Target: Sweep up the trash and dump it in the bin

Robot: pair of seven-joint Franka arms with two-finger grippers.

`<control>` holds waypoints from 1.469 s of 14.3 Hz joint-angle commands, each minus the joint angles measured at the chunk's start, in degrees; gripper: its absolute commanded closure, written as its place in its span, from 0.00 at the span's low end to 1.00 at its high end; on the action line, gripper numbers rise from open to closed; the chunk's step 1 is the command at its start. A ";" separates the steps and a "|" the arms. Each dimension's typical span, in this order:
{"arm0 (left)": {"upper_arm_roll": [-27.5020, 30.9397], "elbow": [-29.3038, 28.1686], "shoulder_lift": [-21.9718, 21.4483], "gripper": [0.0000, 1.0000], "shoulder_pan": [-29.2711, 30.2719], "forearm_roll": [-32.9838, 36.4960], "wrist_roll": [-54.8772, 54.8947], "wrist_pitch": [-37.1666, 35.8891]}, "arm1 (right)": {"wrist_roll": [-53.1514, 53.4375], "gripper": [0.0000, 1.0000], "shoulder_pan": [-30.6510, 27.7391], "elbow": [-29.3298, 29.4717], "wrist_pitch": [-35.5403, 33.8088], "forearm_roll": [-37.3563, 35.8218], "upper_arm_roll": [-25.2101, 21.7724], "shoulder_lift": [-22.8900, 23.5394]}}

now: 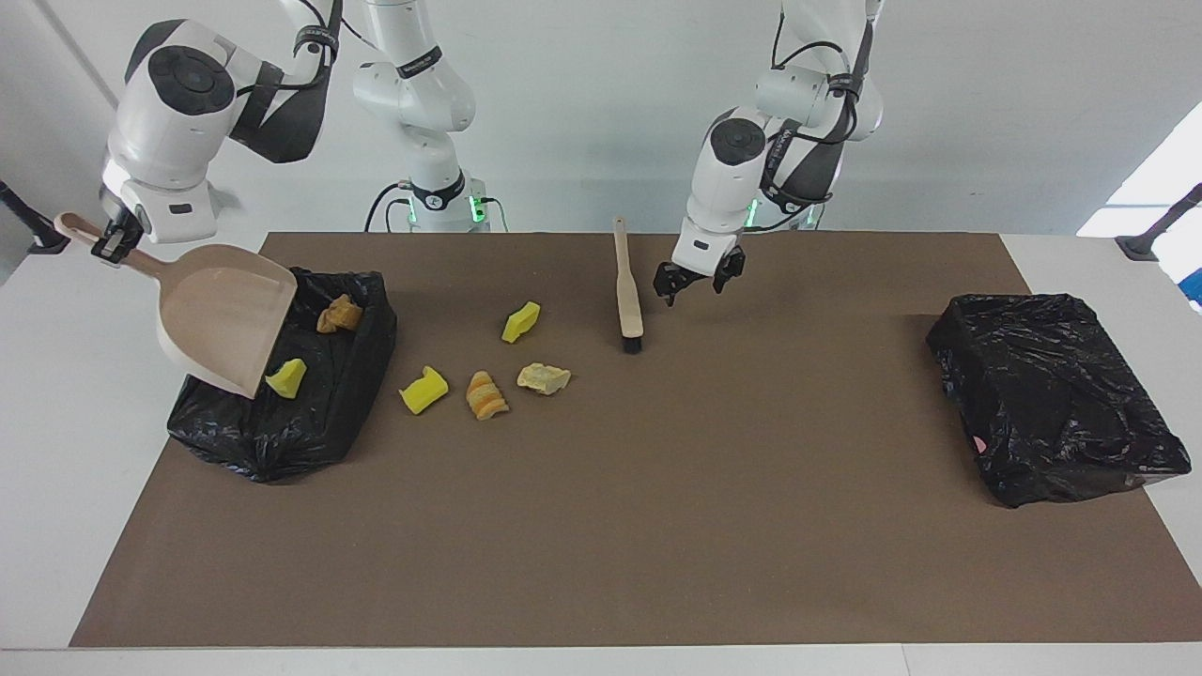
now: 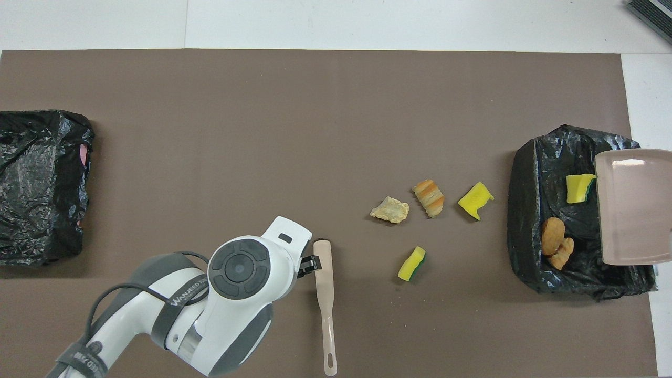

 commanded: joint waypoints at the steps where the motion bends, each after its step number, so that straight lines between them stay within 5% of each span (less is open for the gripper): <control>1: -0.57 0.52 -3.63 0.00 6.82 0.72 7.77 -5.09 | 0.07 1.00 -0.02 -0.29 -0.26 -2.78 0.13 -1.14; 7: -0.49 3.33 -8.82 0.00 16.49 0.72 22.72 -14.41 | -2.39 1.00 0.07 3.31 -1.74 -0.25 0.92 -1.14; 14: -0.49 12.63 -11.02 0.00 28.08 0.72 40.91 -23.73 | -0.38 1.00 -0.73 5.08 -3.95 15.20 0.75 -0.35; 21: -0.57 25.29 -5.32 0.00 31.18 4.33 45.68 -28.66 | 27.70 1.00 3.66 4.64 -9.99 26.63 1.27 -0.96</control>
